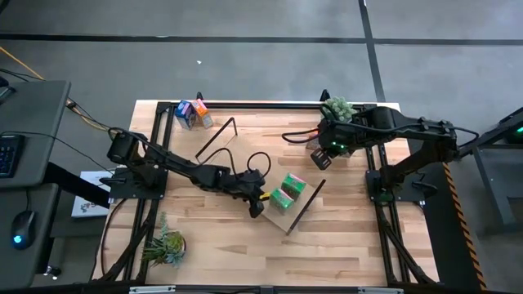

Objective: Stack cereal on shelf
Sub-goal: Put the green cereal box on the shelf aligned with the green cereal box

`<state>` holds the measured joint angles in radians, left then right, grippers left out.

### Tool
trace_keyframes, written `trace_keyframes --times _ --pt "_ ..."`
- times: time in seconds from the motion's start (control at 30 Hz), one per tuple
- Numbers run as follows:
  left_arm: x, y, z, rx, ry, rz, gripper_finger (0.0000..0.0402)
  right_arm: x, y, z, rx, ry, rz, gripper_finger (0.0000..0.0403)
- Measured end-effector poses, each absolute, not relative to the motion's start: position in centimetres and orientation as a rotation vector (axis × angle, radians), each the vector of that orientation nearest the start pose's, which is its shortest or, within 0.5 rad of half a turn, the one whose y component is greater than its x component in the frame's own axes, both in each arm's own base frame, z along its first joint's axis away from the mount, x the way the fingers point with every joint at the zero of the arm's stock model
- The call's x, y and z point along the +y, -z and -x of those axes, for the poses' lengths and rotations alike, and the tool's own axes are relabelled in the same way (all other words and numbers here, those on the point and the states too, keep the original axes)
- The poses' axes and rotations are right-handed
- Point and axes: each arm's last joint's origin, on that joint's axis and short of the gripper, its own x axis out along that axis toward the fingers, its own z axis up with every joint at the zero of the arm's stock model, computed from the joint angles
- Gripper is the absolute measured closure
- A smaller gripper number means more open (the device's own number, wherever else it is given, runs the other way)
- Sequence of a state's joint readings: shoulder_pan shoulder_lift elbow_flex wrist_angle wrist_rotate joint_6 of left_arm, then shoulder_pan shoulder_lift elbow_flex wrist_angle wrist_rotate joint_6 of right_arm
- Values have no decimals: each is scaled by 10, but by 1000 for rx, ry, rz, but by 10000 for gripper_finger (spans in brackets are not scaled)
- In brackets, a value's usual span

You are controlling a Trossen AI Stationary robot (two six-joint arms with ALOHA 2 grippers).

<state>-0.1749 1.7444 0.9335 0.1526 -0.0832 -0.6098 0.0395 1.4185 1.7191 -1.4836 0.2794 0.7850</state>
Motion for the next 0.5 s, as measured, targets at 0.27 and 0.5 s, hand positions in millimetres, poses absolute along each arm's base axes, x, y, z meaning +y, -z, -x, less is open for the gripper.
trace_keyframes --times 0.27,0.5 --pt "-63 -167 -351 639 -125 560 401 1 -406 -232 1013 646 -495 403" --pt "-63 -167 -351 631 -134 592 401 1 -406 -232 1013 647 -495 403"
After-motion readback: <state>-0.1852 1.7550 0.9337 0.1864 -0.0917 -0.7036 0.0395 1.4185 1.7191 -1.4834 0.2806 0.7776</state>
